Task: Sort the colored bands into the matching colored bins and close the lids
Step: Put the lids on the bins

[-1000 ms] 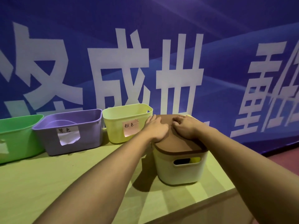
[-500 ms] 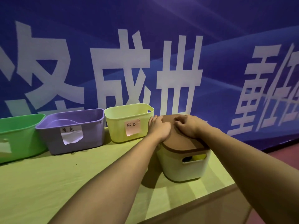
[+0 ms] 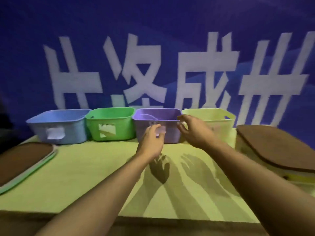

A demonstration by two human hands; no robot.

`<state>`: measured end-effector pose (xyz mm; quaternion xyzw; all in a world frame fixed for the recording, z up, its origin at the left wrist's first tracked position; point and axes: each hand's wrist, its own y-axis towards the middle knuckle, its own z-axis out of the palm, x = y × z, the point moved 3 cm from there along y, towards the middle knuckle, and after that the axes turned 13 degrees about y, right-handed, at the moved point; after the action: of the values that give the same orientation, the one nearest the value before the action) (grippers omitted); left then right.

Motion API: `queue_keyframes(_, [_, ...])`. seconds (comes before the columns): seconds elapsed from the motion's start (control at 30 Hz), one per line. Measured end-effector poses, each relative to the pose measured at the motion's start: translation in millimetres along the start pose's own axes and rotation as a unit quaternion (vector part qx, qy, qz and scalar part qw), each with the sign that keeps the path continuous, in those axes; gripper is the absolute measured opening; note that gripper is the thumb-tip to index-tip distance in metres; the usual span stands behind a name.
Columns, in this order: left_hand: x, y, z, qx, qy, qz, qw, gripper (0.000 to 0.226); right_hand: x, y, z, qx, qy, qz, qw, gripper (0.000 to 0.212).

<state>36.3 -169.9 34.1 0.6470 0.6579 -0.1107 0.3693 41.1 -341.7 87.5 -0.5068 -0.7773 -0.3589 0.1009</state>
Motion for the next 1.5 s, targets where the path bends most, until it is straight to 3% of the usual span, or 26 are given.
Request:
queue_keyframes(0.2, [173,-23,-135,-0.1,0.175,-0.124,0.972,0.034,115,11,133,0.081,0.089,-0.05,0.991,0.035])
queue_keyframes(0.3, [243,-39,-192,-0.135,0.309,-0.173,0.925,0.027,158,8,180,0.108,0.103,-0.069,0.986,0.039])
queue_keyframes(0.43, [303,-57,-234,-0.118,0.423,-0.251,0.863,0.028,186,6,216,0.143,0.092,-0.08,0.982,0.039])
queue_keyframes(0.67, [344,-67,-241,-0.095,0.448,-0.275,0.845,0.021,195,12,231,0.161,0.069,-0.076,0.982,0.038])
queue_keyframes(0.87, [341,-65,-252,-0.146,0.347,-0.301,0.876,0.011,188,13,224,0.164,0.057,-0.075,0.982,0.038])
queue_keyframes(0.97, [325,-62,-269,-0.191,0.334,-0.27,0.883,0.01,185,16,216,0.16,0.055,-0.075,0.983,0.038])
queue_keyframes(1.23, [218,-47,-300,-0.347,0.345,-0.06,0.87,0.03,171,31,165,0.11,0.076,-0.065,0.989,0.042])
queue_keyframes(1.33, [176,-22,-278,-0.31,0.274,-0.029,0.91,0.031,159,39,125,0.057,0.093,-0.058,0.992,0.053])
queue_keyframes(1.43, [136,8,-240,-0.213,0.152,0.048,0.964,0.024,135,47,74,0.001,0.145,-0.021,0.989,0.073])
queue_keyframes(1.5, [105,22,-213,-0.161,0.112,0.111,0.974,0.021,113,48,35,-0.019,0.194,0.02,0.981,0.082])
